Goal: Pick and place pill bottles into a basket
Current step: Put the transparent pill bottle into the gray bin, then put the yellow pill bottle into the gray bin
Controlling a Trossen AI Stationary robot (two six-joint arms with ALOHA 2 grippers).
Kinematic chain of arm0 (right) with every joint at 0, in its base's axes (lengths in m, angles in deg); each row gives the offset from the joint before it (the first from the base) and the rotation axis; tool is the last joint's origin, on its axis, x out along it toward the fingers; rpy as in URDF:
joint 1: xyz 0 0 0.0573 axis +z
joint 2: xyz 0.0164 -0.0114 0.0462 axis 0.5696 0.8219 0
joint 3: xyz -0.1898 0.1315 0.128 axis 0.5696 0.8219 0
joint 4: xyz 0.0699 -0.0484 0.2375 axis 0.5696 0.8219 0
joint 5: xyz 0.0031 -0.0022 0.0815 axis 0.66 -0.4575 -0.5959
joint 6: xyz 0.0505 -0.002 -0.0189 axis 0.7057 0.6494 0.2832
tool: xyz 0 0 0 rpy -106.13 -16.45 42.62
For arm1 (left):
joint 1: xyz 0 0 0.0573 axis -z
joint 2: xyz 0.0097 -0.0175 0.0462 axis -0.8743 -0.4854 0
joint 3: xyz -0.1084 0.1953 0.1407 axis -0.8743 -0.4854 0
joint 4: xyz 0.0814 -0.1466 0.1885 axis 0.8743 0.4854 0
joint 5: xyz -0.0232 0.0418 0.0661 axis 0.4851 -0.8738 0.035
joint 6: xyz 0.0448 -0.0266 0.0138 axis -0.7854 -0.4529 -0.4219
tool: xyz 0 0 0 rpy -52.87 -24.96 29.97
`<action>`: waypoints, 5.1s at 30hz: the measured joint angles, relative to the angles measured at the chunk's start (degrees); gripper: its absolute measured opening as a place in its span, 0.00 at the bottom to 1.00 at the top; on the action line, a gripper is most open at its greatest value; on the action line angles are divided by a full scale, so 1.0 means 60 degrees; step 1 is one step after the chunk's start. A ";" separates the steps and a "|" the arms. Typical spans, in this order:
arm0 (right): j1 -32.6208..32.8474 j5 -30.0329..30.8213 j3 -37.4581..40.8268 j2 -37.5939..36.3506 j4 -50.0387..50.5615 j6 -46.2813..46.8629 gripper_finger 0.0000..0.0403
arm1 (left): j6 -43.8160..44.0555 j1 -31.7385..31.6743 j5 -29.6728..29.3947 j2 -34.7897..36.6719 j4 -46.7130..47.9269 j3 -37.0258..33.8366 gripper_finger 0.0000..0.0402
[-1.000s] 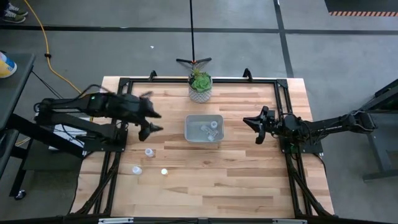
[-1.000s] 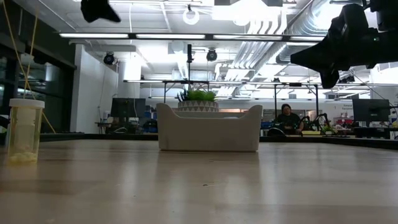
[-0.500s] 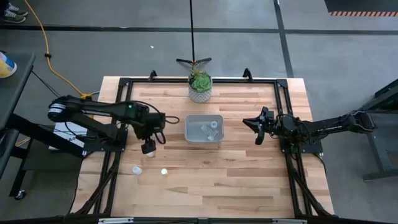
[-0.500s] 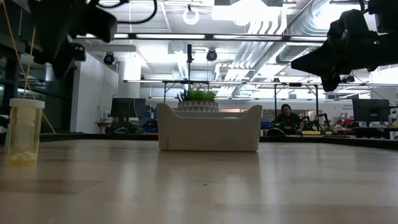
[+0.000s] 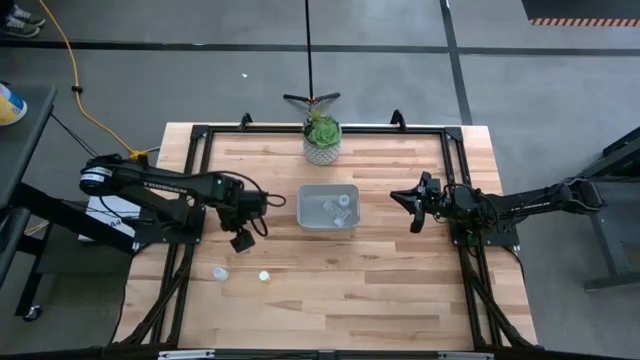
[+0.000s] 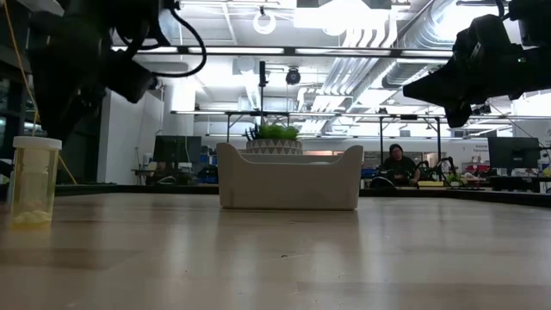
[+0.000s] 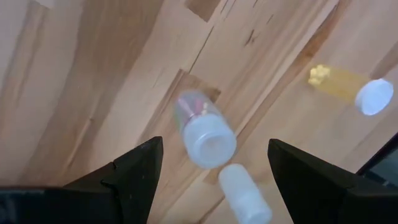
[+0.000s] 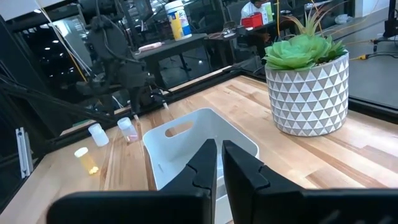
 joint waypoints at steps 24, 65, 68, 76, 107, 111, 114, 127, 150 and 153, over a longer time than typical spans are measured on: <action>-0.0001 0.0007 0.0000 0.0000 0.0007 0.0206 0.03 | 0.1582 0.0000 0.0085 0.0004 -0.1158 -0.1217 0.81; -0.0004 0.0326 0.0007 -0.0004 0.0266 0.0192 0.00 | -0.1282 -0.0215 -0.3268 -0.0699 -0.2187 0.3684 0.49; -0.0004 0.0518 0.0007 -0.0004 0.0277 0.0182 0.01 | -0.1875 -0.0577 -0.3141 -0.1541 -0.2210 0.4680 0.44; -0.0002 0.0403 0.0007 -0.0004 0.0281 0.0228 0.01 | -0.3721 -0.1378 -0.2492 -0.3903 -0.1451 0.6435 0.46; -0.0002 0.0583 0.0007 -0.0002 0.0474 0.0171 0.01 | -0.5092 -0.1636 -0.3059 -0.6193 -0.0841 0.6531 0.50; -0.0003 0.0583 0.0007 0.0000 0.0492 0.0171 0.00 | -0.5346 -0.1636 -0.3055 -0.6193 -0.0781 0.6531 0.50; -0.0004 0.0583 0.0007 -0.0002 0.0494 0.0174 0.01 | -0.5345 -0.1636 -0.3058 -0.6189 -0.0692 0.6531 0.53; -0.0002 0.0583 0.0007 0.0000 0.0503 0.0171 0.01 | -0.5257 -0.1636 -0.3287 -0.6182 0.0804 0.7731 0.81; -0.0004 0.0477 0.0007 -0.0004 0.0527 0.0801 0.01 | -0.2469 0.1261 -0.1326 -0.6124 0.5092 0.9871 0.74; -0.0003 0.0505 0.0006 -0.0003 0.0528 0.1151 0.01 | -0.2061 0.1941 -0.1317 -0.6131 0.5090 0.9321 0.74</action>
